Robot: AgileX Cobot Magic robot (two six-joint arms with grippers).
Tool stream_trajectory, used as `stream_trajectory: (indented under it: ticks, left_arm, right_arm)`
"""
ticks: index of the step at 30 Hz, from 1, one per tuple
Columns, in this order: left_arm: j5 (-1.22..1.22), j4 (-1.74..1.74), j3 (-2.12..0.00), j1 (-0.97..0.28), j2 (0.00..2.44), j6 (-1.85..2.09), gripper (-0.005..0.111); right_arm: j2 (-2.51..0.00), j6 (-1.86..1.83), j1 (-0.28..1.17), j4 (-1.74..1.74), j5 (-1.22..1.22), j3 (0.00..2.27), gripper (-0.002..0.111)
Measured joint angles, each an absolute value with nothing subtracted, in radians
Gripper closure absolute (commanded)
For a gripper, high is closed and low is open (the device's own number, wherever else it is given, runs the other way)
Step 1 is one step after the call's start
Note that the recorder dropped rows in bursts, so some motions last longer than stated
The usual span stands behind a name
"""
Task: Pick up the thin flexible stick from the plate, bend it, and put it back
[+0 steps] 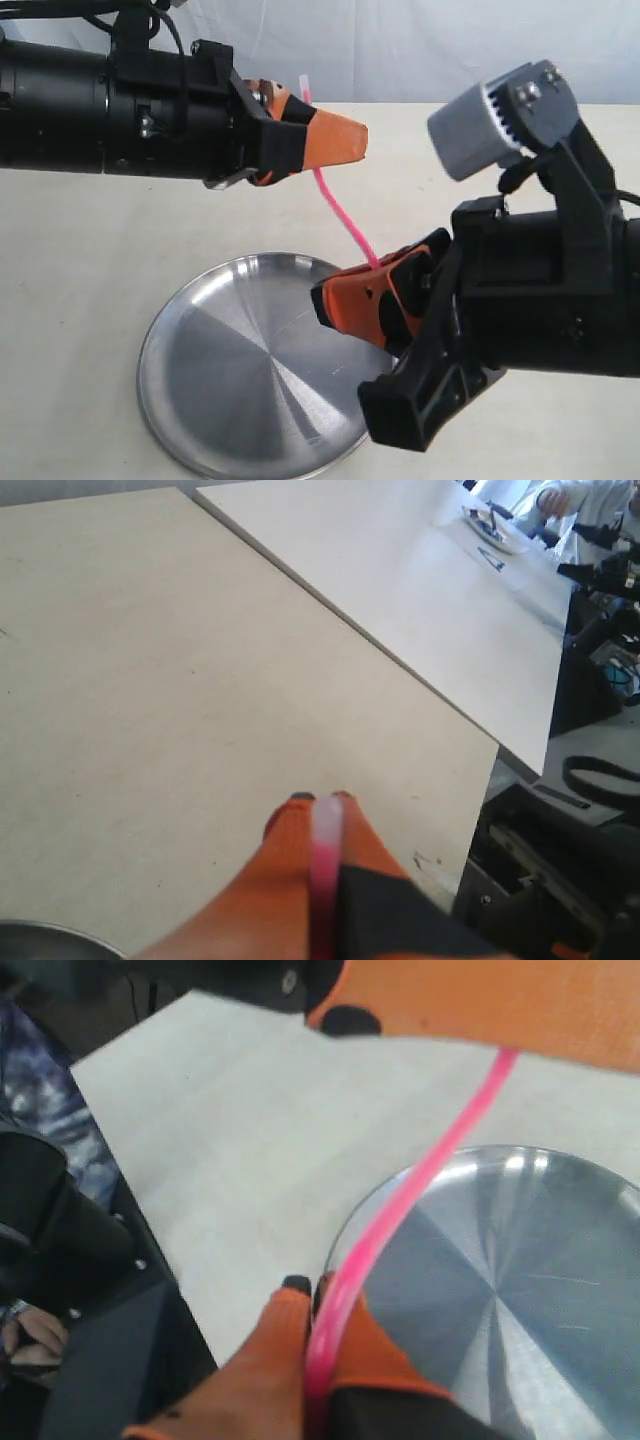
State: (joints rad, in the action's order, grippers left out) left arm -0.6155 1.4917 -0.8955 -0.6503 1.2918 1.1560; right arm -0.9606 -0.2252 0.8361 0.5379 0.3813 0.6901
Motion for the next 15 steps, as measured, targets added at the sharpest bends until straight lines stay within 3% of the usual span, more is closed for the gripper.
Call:
stream_trajectory:
  ticks: [15]
  left_arm:
    - [-0.768, 1.61, -0.896, -0.648, 1.292, 1.215, 0.107]
  right_arm:
    - [-1.139, -0.225, 0.836, 0.408, 0.393, 0.69, 0.109]
